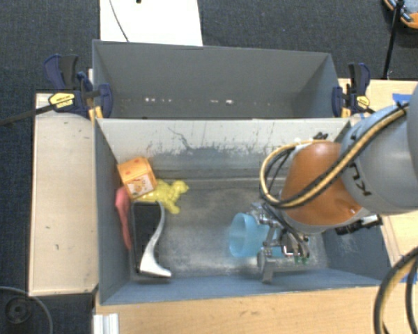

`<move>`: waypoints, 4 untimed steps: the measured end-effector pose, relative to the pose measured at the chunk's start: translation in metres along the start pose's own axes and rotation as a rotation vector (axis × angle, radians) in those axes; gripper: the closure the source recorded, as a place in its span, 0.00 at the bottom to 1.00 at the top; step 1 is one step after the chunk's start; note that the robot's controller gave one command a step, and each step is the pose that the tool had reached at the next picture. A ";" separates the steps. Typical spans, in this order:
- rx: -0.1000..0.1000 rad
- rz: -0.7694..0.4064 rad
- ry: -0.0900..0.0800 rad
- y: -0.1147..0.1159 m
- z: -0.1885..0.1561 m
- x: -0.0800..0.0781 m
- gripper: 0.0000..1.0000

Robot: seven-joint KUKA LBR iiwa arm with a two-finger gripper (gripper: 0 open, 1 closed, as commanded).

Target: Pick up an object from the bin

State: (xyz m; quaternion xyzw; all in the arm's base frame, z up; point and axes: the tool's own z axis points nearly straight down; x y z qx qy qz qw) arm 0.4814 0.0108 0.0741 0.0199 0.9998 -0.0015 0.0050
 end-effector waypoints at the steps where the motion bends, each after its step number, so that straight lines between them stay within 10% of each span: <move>1: -0.009 0.098 0.002 -0.003 0.001 -0.002 1.00; 4: -0.006 0.096 0.012 -0.003 -0.017 0.000 1.00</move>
Offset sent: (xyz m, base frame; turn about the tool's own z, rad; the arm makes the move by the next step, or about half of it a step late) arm 0.0000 0.0000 0.0000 0.0000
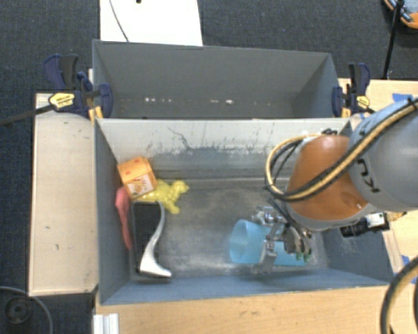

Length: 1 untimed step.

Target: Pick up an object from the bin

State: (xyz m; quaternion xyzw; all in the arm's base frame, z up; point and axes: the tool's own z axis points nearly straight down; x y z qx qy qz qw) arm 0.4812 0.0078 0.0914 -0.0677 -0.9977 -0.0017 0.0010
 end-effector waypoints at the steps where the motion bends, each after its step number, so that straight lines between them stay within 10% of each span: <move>1: 0.002 -0.001 -0.003 -0.001 -0.019 -0.001 1.00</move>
Offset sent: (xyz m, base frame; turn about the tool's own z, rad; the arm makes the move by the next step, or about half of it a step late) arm 0.0000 -0.0001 0.0445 0.0000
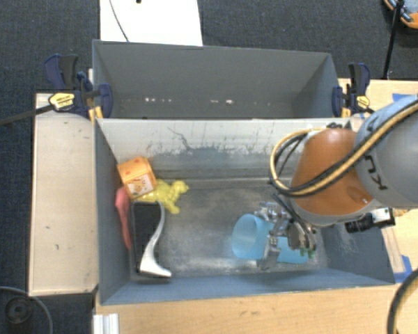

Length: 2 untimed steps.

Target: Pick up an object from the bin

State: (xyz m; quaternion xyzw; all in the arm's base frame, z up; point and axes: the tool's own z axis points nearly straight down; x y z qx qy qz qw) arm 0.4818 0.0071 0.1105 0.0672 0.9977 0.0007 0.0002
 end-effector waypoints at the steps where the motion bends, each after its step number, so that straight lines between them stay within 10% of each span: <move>1: 0.000 -0.001 -0.005 0.000 -0.010 -0.001 1.00; 2: 0.001 -0.002 0.005 0.000 -0.020 0.001 1.00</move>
Offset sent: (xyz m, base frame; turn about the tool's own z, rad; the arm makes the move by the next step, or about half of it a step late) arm -0.0002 0.0000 0.0870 0.0000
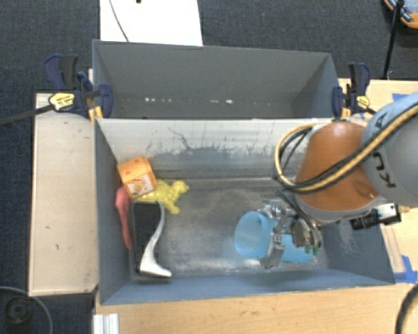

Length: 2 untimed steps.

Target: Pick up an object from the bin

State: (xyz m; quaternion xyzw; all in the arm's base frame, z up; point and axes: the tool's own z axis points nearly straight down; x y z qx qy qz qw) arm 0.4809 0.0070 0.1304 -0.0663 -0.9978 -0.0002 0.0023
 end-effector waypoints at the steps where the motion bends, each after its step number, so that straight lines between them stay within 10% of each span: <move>1: 0.000 -0.002 -0.002 0.000 -0.022 0.000 1.00; 2: -0.001 -0.003 -0.008 0.000 -0.032 -0.002 1.00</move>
Offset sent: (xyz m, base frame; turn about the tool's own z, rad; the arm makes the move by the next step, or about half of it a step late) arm 0.0000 0.0001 0.0184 0.0000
